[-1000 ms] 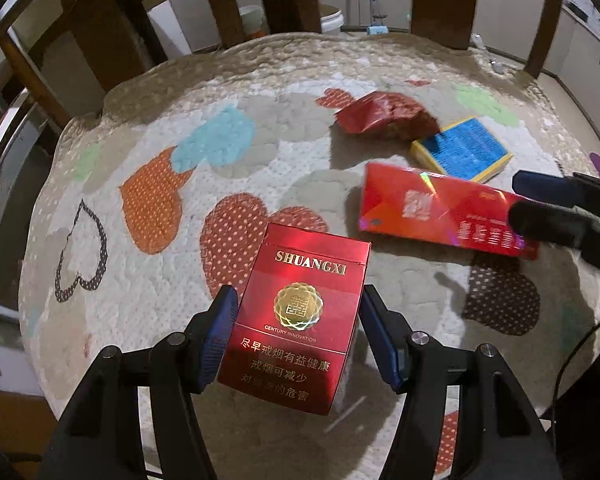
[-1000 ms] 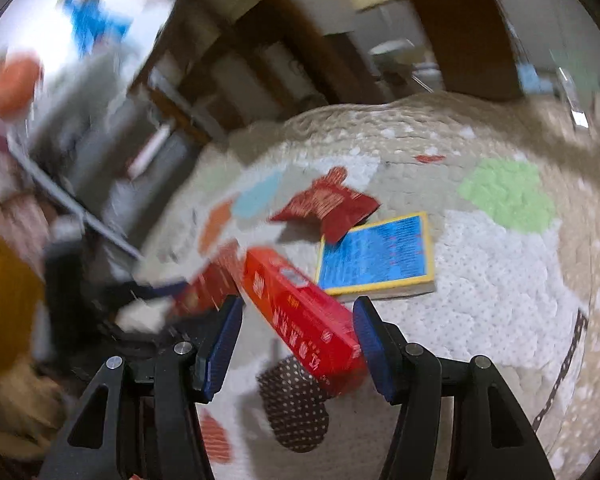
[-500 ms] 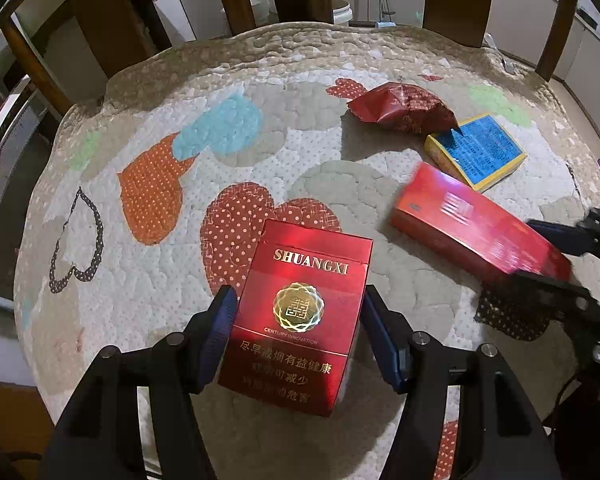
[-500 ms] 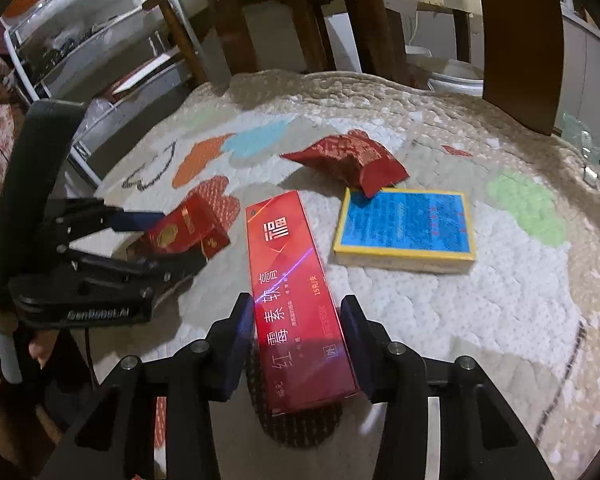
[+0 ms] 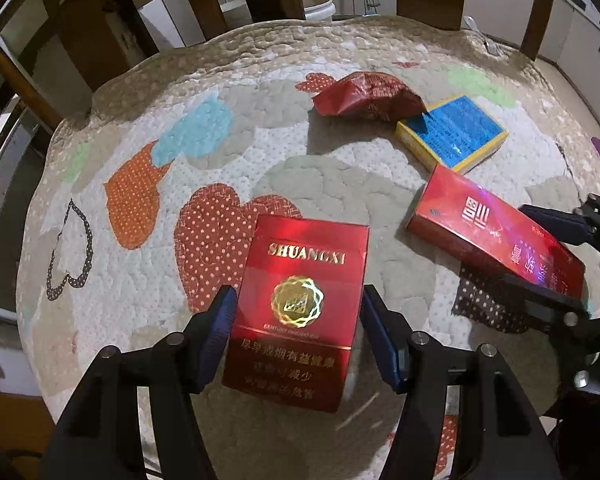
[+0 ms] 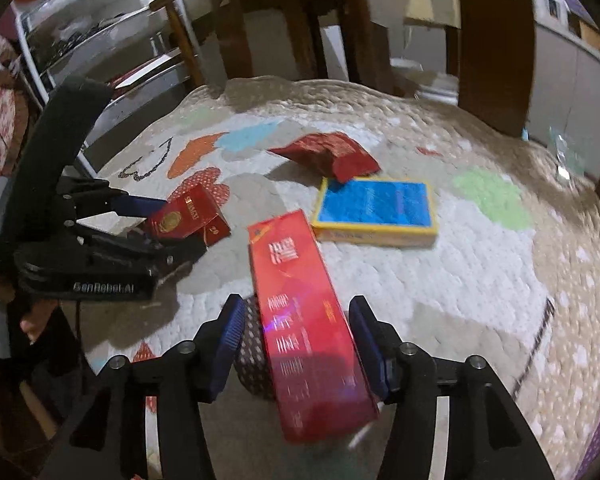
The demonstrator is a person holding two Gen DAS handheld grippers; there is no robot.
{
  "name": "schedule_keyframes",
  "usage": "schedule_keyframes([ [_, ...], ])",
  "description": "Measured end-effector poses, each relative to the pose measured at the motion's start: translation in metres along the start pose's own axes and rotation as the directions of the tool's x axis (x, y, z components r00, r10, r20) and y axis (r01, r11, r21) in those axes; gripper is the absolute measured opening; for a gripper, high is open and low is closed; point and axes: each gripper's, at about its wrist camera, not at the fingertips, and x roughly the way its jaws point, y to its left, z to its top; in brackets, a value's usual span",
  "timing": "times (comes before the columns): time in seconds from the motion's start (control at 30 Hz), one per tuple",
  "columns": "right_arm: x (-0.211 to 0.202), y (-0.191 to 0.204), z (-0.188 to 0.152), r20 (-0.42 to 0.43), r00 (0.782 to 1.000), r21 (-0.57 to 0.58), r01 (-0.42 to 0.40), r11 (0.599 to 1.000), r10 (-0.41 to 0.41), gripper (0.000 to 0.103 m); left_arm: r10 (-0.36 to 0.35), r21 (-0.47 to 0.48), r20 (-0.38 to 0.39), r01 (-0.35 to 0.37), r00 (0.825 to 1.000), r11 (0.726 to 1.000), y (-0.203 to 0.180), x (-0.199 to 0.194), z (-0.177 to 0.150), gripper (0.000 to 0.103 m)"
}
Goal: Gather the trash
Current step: 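Grasp the red SHUANGXI pack with the left tool while the right tool grasps the long red pack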
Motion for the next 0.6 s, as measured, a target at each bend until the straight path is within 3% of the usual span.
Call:
schedule_keyframes([
  [0.07,0.009,0.005,0.002,-0.019,1.0,-0.005,0.003,1.0,-0.004,0.058,0.0,-0.005,0.003,0.0,1.0,1.0,0.001,-0.001,0.0,0.061],
  [0.13,0.013,0.007,0.002,-0.033,0.999,-0.02,0.029,0.999,-0.029,0.046,0.005,-0.015,0.028,-0.004,1.0,1.0,0.003,-0.007,0.001,0.06],
  [0.2,0.009,0.004,0.003,-0.03,0.999,-0.004,0.024,1.0,-0.024,0.046,0.014,-0.023,0.06,-0.013,0.998,1.0,0.005,-0.014,0.003,0.06],
  [0.4,-0.023,-0.015,0.006,0.055,0.998,0.09,-0.033,0.995,0.028,0.043,0.054,-0.023,0.16,-0.051,0.986,0.998,0.003,-0.045,0.016,0.06],
  [0.6,-0.061,-0.048,0.005,0.174,0.984,0.23,-0.088,0.969,0.048,0.043,0.036,0.024,0.215,-0.042,0.976,0.999,-0.016,-0.069,0.026,0.06],
])
